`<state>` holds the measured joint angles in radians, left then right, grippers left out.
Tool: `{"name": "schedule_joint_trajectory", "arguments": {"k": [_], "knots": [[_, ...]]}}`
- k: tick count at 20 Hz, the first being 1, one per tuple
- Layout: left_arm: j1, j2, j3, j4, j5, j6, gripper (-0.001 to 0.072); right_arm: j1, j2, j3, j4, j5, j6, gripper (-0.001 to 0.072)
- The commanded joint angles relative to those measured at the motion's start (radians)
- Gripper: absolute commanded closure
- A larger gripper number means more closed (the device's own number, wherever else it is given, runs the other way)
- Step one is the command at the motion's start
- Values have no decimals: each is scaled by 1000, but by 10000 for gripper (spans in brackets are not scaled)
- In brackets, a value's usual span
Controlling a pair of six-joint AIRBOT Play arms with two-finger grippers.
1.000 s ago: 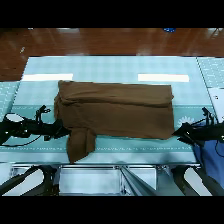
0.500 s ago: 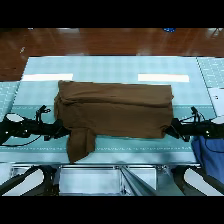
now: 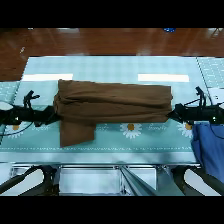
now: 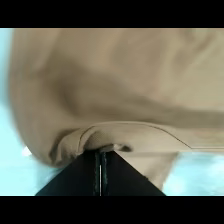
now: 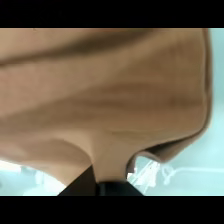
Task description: Fold the shirts.
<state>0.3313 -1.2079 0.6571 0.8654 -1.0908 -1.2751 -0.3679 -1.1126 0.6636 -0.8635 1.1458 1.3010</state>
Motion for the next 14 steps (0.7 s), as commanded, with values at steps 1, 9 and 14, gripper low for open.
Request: {"name": "schedule_joint_trajectory", "arguments": {"k": [1, 9, 14], "knots": [[-77, -99, 156, -48, 10, -5, 689, 4, -50, 84, 5, -32, 27, 689], [-151, -453, 660, -99, -42, -137, 689, 4, -274, 272, 87, -72, -8, 689], [-155, -630, 883, -99, -105, -171, 689, 4, -392, 387, 135, -107, -21, 689]]}}
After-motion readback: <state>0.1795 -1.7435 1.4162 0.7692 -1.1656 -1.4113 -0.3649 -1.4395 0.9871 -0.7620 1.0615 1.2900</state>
